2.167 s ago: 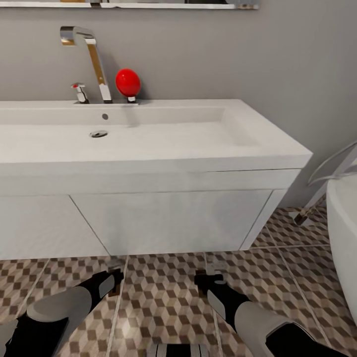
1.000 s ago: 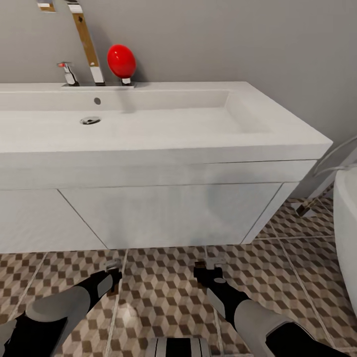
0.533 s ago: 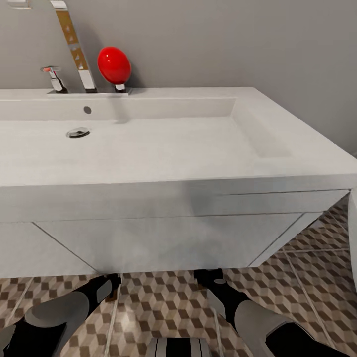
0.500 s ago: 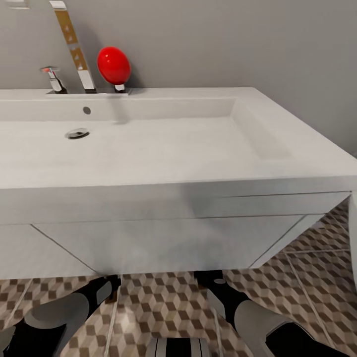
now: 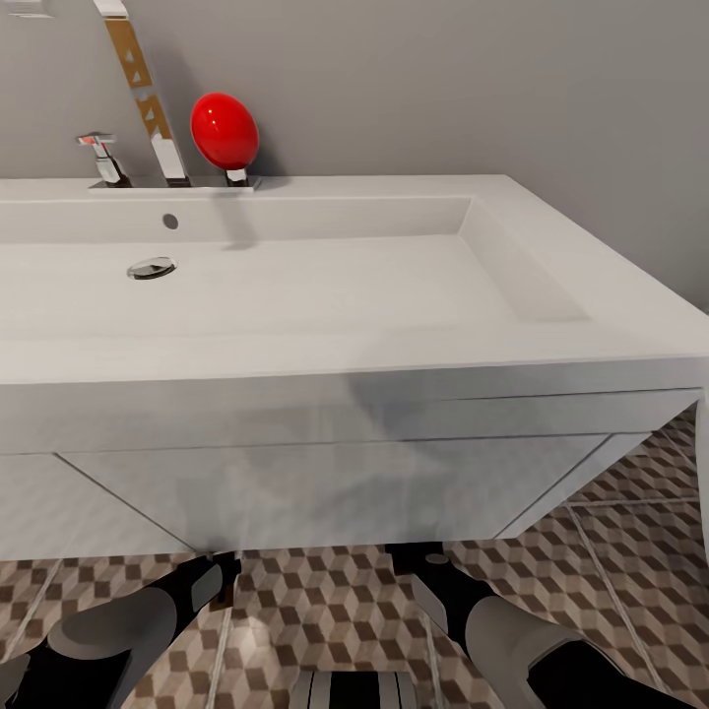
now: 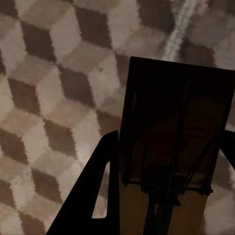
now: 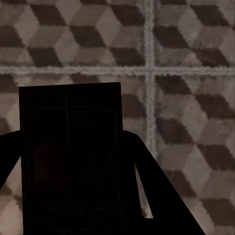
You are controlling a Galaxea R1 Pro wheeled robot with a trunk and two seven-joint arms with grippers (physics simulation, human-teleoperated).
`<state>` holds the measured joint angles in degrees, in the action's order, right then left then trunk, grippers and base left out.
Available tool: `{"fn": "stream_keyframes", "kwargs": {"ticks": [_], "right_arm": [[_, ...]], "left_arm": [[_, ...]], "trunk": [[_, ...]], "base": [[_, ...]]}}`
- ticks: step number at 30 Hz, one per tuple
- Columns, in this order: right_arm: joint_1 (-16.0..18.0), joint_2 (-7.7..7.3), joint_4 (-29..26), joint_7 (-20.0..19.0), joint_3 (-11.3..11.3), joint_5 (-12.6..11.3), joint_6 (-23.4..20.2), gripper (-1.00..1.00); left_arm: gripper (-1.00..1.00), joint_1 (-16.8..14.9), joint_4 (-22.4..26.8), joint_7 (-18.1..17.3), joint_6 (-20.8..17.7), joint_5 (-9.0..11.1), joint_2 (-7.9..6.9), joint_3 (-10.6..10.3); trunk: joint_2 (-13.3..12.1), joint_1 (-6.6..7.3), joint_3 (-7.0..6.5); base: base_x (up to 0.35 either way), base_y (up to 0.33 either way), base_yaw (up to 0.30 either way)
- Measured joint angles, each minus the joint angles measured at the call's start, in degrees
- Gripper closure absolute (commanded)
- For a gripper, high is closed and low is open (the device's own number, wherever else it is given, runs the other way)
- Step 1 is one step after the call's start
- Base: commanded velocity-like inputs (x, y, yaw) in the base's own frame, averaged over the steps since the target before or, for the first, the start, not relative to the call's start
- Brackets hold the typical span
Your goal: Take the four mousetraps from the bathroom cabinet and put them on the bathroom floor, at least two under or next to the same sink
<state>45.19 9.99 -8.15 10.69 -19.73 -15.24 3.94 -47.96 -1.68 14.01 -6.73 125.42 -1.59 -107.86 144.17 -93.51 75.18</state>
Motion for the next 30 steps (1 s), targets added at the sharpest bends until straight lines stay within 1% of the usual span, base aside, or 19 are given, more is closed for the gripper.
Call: {"fn": "stream_keyframes", "kwargs": {"ticks": [11,16,30], "right_arm": [[0.0,0.0,-0.1,0.0,0.0,0.0,0.0,1.0],[0.0,0.0,-0.1,0.0,0.0,0.0,0.0,1.0],[0.0,0.0,-0.1,0.0,0.0,0.0,0.0,1.0]], "left_arm": [[1.0,0.0,-0.1,0.1,0.0,-0.2,-0.01,-0.3],[1.0,-0.4,-0.1,0.1,0.0,-0.4,0.0,-0.7],[1.0,-2.0,-0.1,0.1,0.0,-0.3,0.01,-0.5]], "trunk": [[0.0,0.0,0.0],[0.1,-0.13,1.1],[0.2,-0.5,4.21]], "base": [[0.0,0.0,0.0],[0.0,0.0,0.0],[0.0,0.0,0.0]]}}
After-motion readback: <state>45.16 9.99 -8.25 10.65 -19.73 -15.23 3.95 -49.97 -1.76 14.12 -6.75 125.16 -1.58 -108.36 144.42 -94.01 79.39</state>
